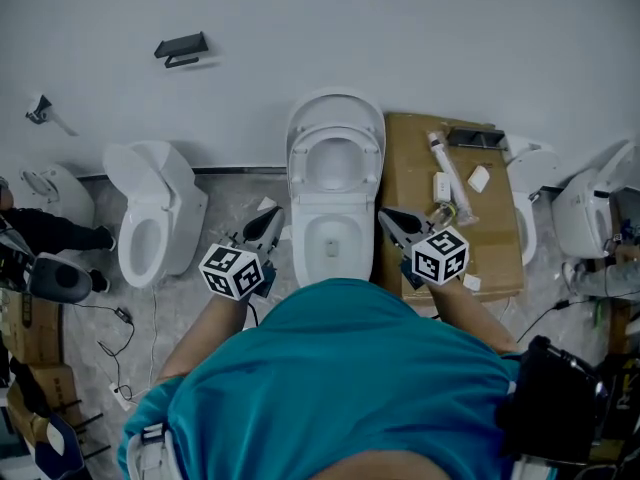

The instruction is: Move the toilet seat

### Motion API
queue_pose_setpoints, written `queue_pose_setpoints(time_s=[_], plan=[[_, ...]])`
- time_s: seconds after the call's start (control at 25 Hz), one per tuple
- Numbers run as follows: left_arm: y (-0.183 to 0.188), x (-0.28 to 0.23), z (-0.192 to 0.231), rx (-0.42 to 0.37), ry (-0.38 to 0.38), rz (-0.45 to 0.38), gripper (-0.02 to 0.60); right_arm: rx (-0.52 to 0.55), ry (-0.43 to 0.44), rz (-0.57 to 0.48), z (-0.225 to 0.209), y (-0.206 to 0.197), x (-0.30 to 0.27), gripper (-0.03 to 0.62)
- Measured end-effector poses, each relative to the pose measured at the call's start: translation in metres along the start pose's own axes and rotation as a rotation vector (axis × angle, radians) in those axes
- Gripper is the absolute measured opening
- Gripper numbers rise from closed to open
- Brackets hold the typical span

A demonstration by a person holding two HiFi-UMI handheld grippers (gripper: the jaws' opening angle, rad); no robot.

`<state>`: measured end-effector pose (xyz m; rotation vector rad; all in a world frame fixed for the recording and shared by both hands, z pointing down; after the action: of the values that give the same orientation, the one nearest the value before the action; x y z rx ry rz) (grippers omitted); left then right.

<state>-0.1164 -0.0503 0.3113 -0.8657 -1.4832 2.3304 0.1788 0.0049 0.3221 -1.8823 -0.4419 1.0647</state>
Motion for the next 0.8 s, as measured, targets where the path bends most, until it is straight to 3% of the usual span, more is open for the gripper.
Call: queue_pose_setpoints(time_s=[0.8], plan=[[0.002, 0.002, -0.009, -0.006, 0.005, -0.004, 0.003, 0.073, -0.005, 0.007, -0.004, 0.015, 0.004, -0.002]])
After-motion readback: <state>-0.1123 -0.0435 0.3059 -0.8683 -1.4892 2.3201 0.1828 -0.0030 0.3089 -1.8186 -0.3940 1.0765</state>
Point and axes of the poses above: the fingertips, and each gripper's own axes: x backward along the fingers, z to its left, y out of its top, the point moved 7 cm from there along x, backward along the fingers, and after that the axes turned 13 degrees about z, right-handed, at the moved point
